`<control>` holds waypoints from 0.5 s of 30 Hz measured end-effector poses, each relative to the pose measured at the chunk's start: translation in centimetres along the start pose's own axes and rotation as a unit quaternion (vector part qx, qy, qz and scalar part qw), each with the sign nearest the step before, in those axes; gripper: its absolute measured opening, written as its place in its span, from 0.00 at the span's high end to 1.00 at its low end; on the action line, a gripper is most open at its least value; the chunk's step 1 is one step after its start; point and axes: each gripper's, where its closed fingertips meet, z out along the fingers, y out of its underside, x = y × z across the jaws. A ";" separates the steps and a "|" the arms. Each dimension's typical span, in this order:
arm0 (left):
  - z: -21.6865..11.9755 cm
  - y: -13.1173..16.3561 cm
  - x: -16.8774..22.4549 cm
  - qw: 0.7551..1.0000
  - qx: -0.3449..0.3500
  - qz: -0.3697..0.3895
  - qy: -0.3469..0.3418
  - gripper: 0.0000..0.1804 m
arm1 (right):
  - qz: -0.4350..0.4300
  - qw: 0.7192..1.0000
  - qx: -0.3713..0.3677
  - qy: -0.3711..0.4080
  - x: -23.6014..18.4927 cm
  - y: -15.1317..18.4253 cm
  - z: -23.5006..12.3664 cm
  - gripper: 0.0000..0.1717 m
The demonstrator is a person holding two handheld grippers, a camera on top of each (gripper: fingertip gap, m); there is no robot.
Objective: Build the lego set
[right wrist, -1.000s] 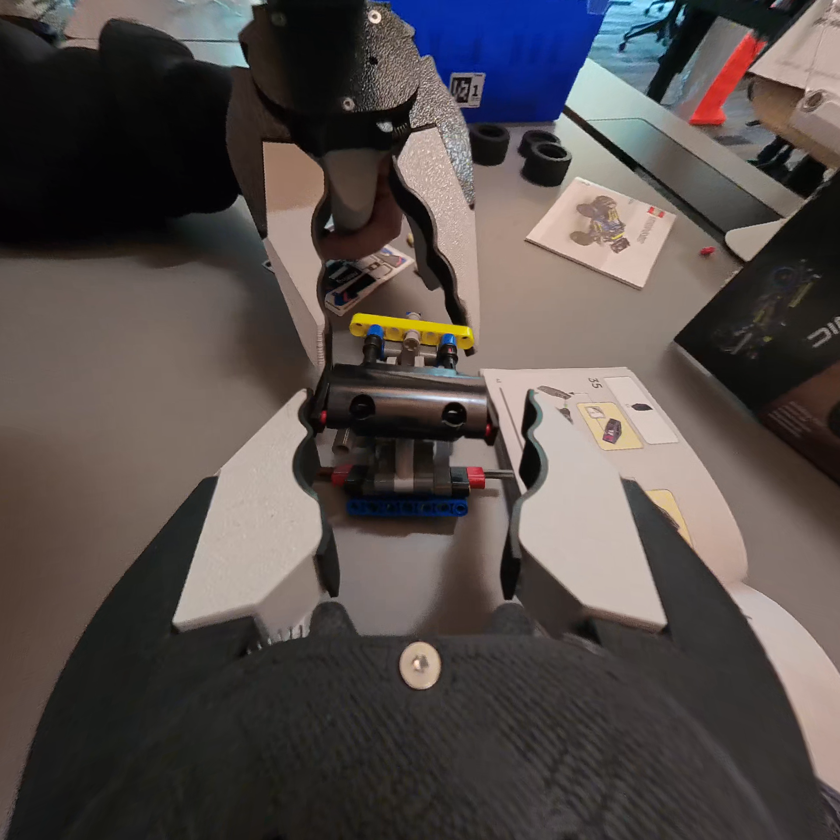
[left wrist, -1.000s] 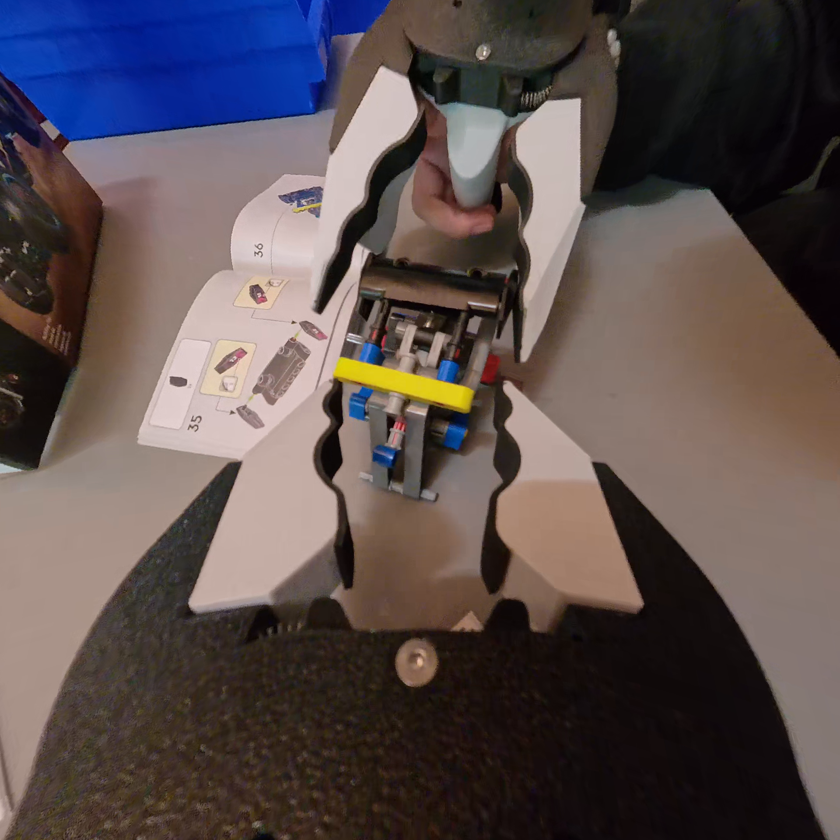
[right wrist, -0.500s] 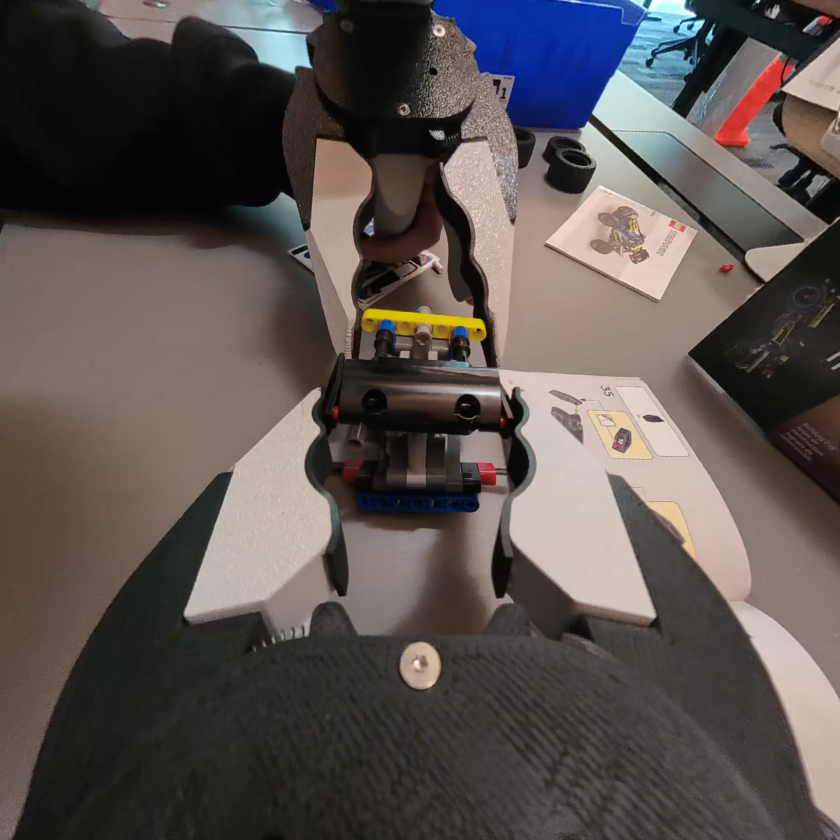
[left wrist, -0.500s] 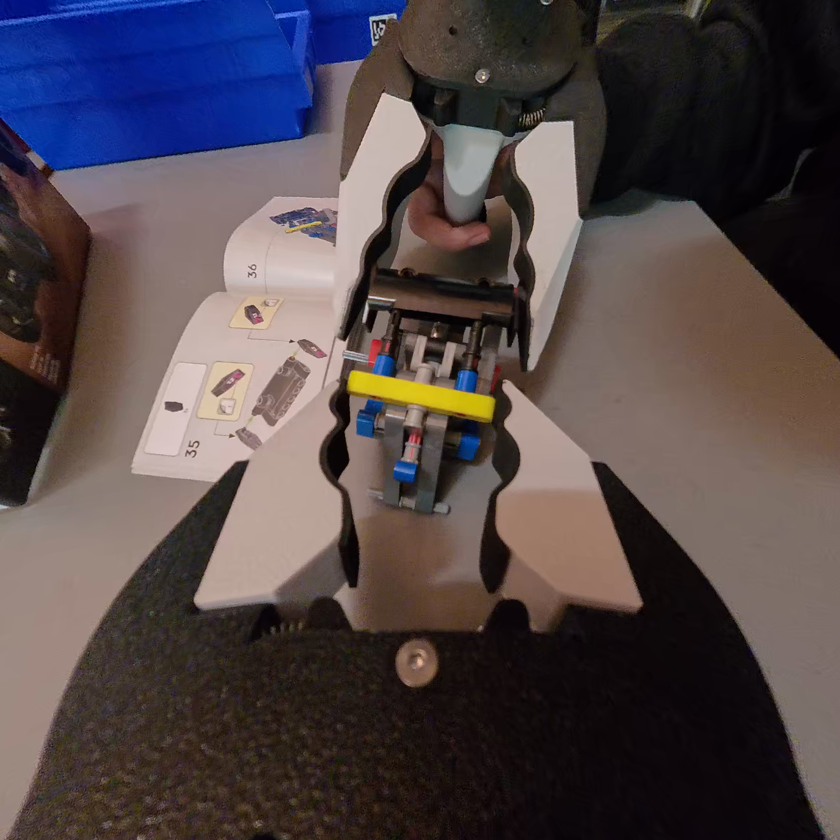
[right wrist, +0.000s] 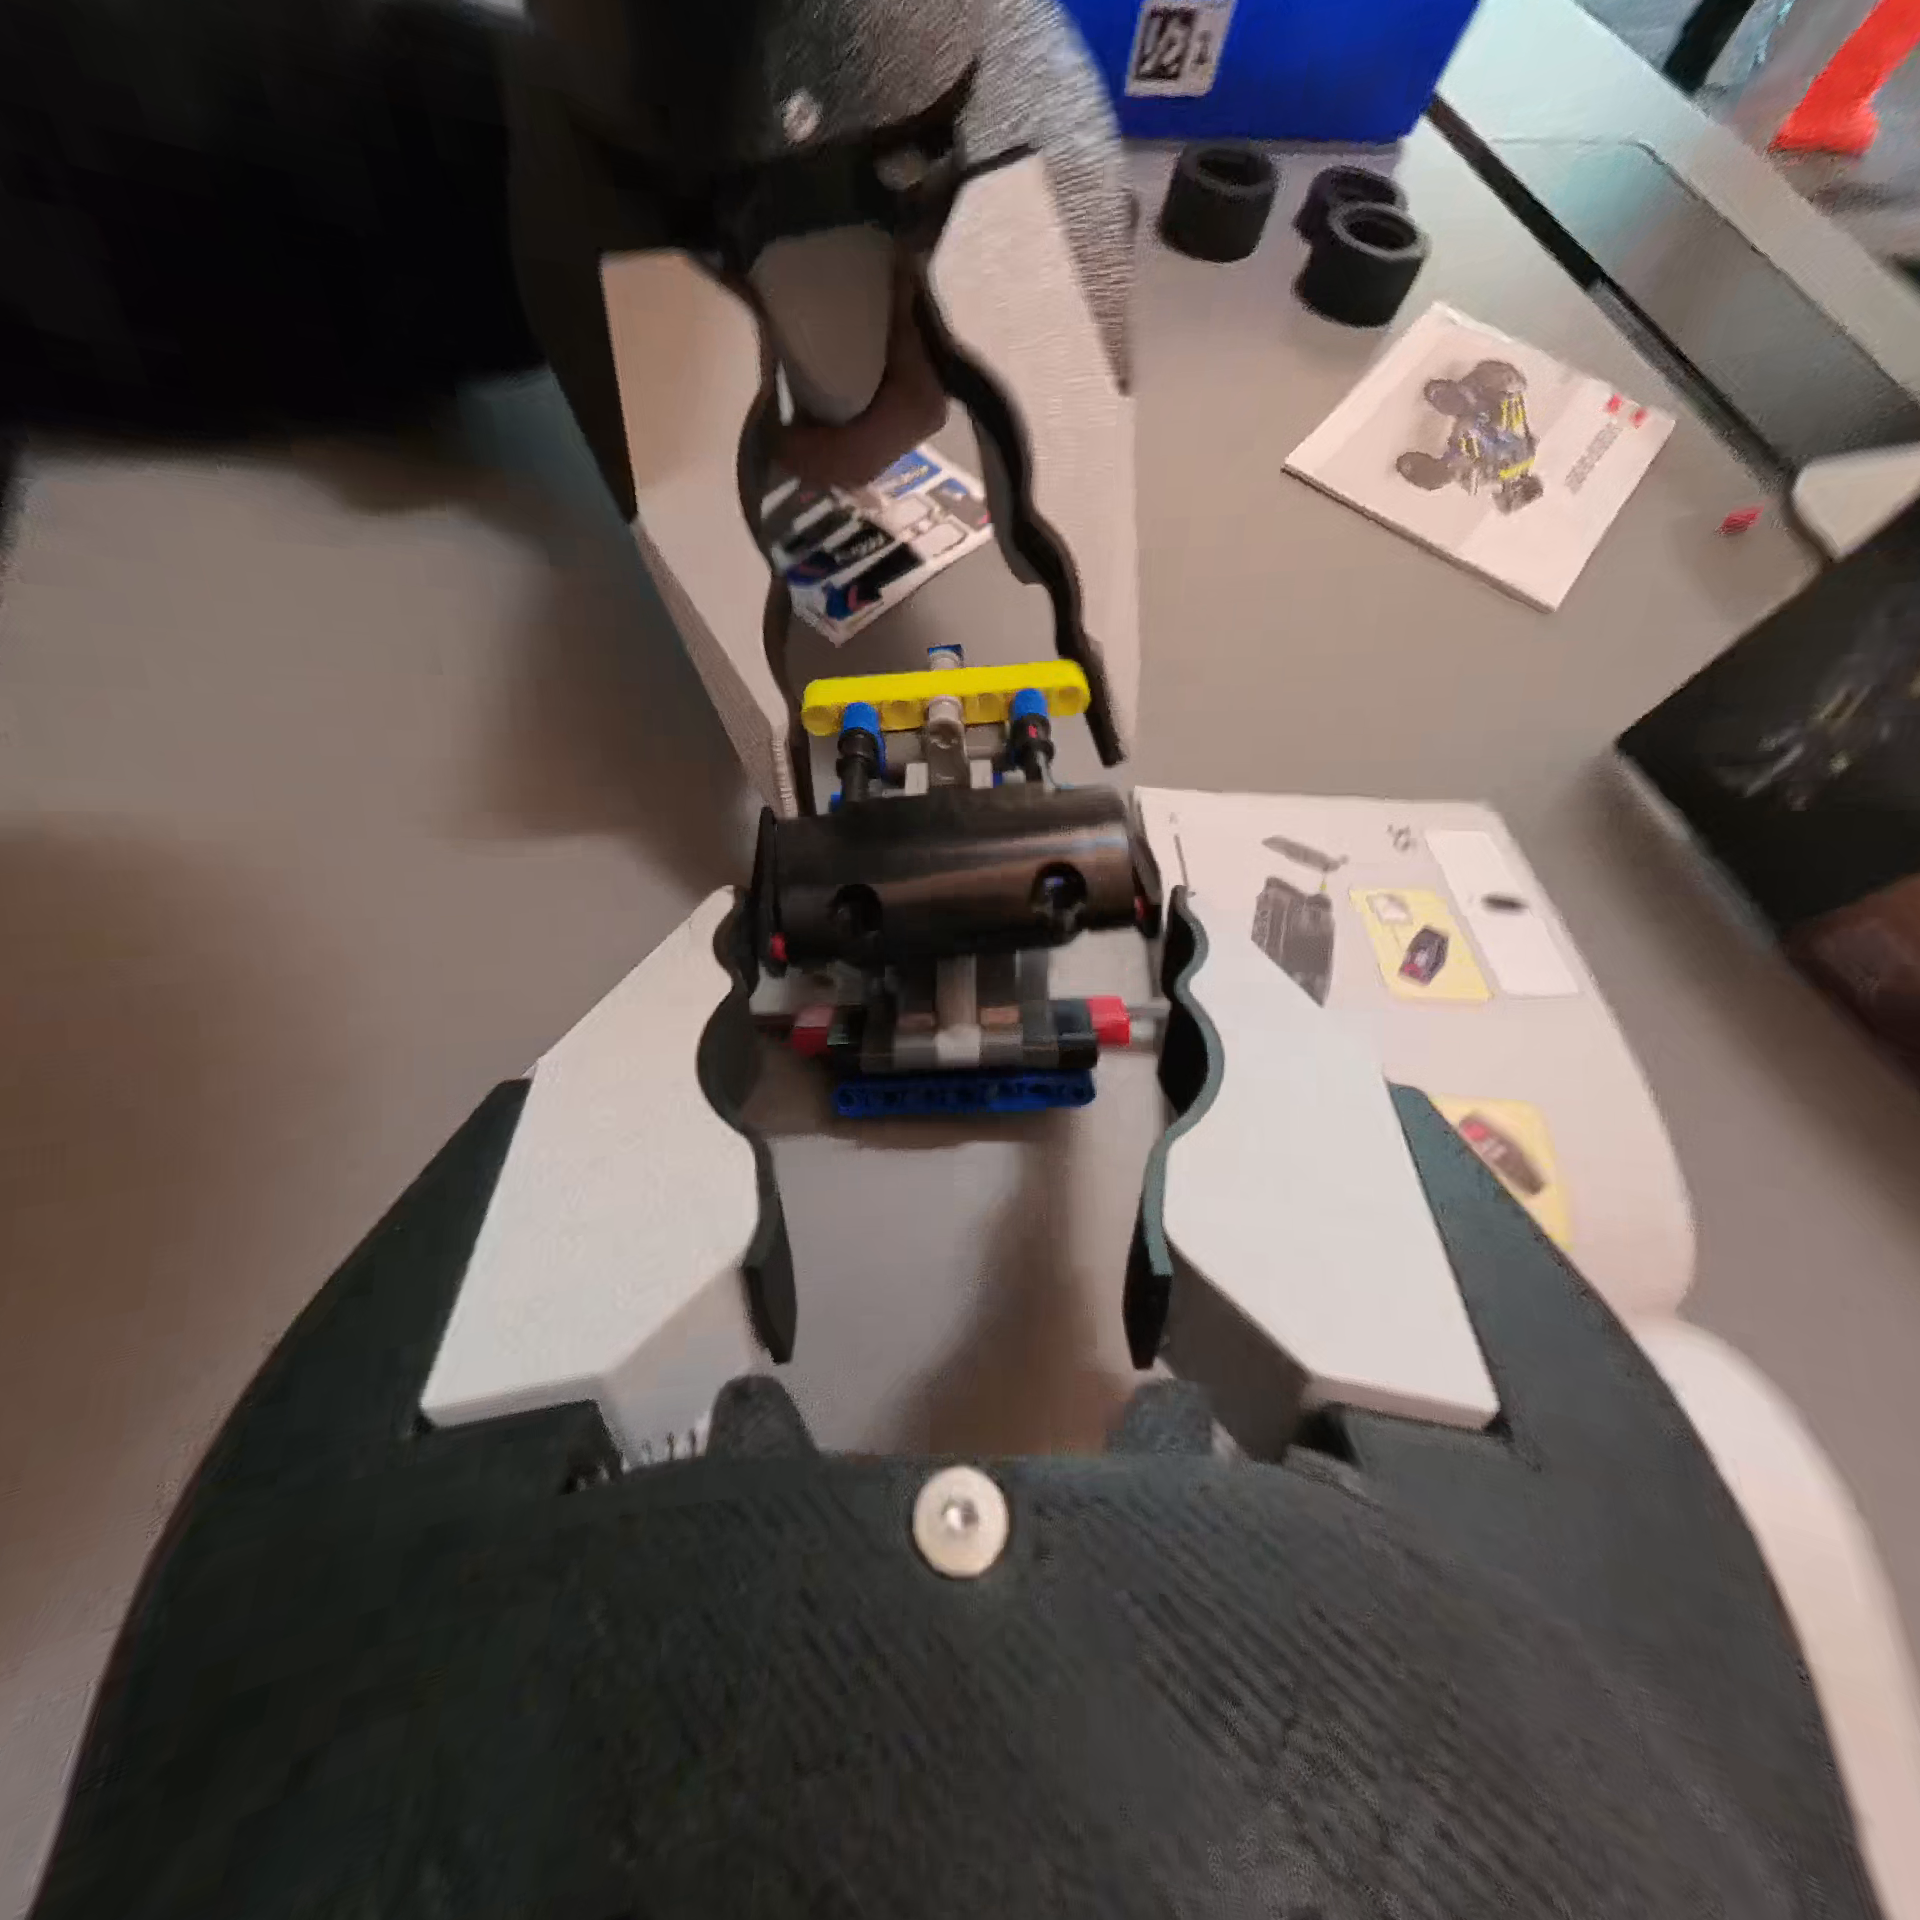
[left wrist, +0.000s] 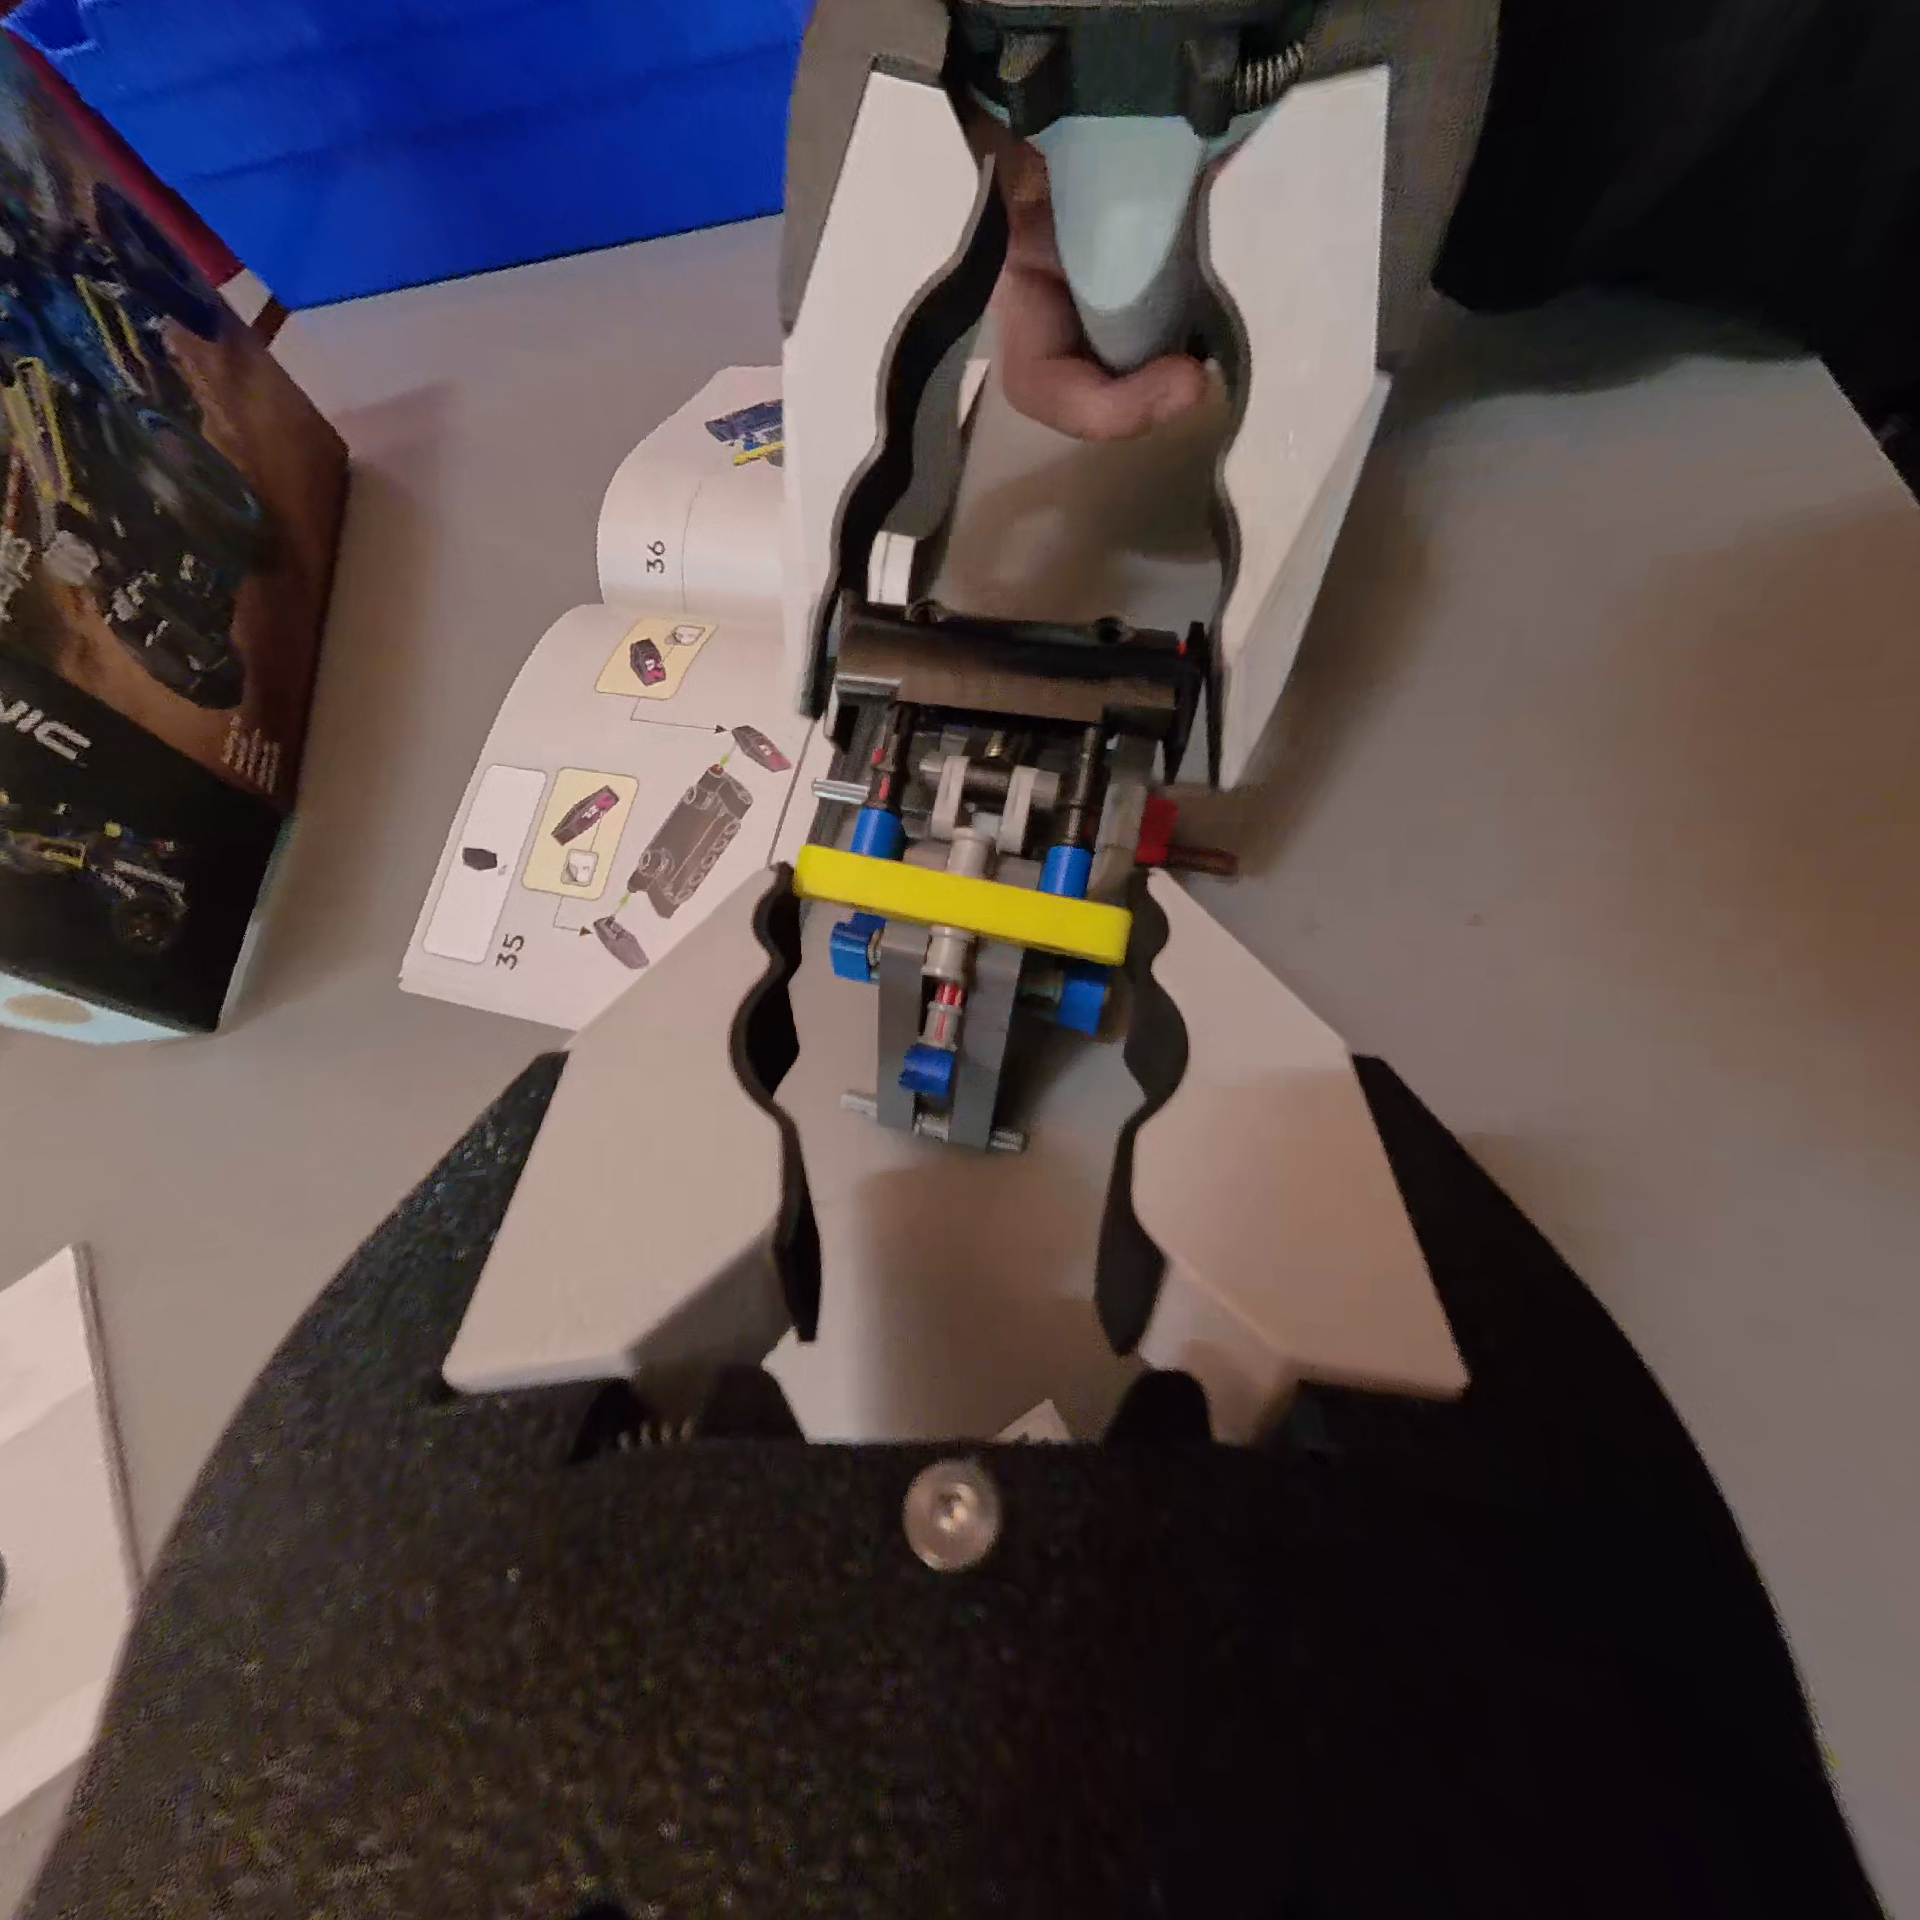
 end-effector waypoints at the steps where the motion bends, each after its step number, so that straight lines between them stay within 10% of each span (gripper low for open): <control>1: -0.1 0.1 -0.2 1.000 0.003 -0.004 -0.007 0.67 | 0.049 0.999 0.017 -0.010 0.1 -0.1 -0.5 0.58; 7: -0.8 0.6 -0.8 0.998 0.005 -0.011 -0.054 0.66 | 0.349 0.923 0.144 -0.078 1.7 -1.3 -2.8 0.69; 15: -0.7 0.2 -0.3 0.997 0.026 -0.007 -0.077 0.67 | 0.437 0.879 0.126 -0.139 0.1 -2.0 -0.6 0.86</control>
